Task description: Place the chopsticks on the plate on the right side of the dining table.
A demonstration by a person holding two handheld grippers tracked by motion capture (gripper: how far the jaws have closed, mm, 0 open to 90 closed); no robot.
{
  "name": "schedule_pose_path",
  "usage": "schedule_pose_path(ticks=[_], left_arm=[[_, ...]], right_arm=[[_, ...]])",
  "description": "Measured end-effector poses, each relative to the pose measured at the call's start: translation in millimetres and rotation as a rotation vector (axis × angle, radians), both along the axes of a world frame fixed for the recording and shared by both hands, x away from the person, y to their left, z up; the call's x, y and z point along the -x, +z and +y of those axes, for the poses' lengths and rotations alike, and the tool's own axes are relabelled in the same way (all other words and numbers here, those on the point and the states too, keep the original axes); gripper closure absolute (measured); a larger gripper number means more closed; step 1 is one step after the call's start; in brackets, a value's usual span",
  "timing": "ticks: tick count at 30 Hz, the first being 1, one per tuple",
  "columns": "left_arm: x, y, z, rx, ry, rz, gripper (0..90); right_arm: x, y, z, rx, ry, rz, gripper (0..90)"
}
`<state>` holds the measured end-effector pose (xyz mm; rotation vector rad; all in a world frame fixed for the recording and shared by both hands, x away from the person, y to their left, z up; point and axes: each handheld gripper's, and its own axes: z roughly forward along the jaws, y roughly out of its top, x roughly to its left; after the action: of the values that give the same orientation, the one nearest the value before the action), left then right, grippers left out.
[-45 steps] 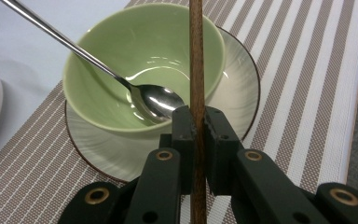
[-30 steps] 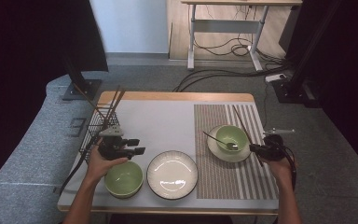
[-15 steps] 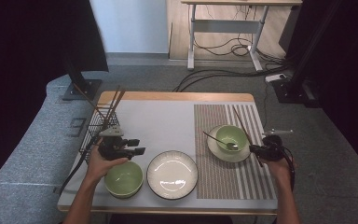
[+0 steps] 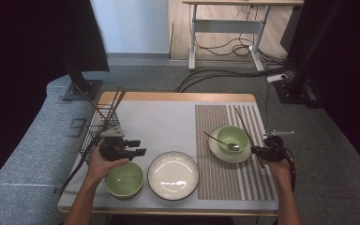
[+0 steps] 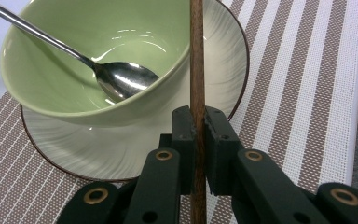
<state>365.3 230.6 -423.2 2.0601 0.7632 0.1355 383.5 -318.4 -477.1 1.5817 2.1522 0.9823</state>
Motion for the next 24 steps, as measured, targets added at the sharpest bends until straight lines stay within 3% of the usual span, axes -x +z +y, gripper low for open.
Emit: schedule_pose_path(ticks=[24], left_arm=[[1.0, 1.2, 1.7, 0.002, 0.001, -0.004, 49.3]], right_arm=[[-8.6, -8.7, 4.5, -0.012, -0.038, 0.023, 83.0]])
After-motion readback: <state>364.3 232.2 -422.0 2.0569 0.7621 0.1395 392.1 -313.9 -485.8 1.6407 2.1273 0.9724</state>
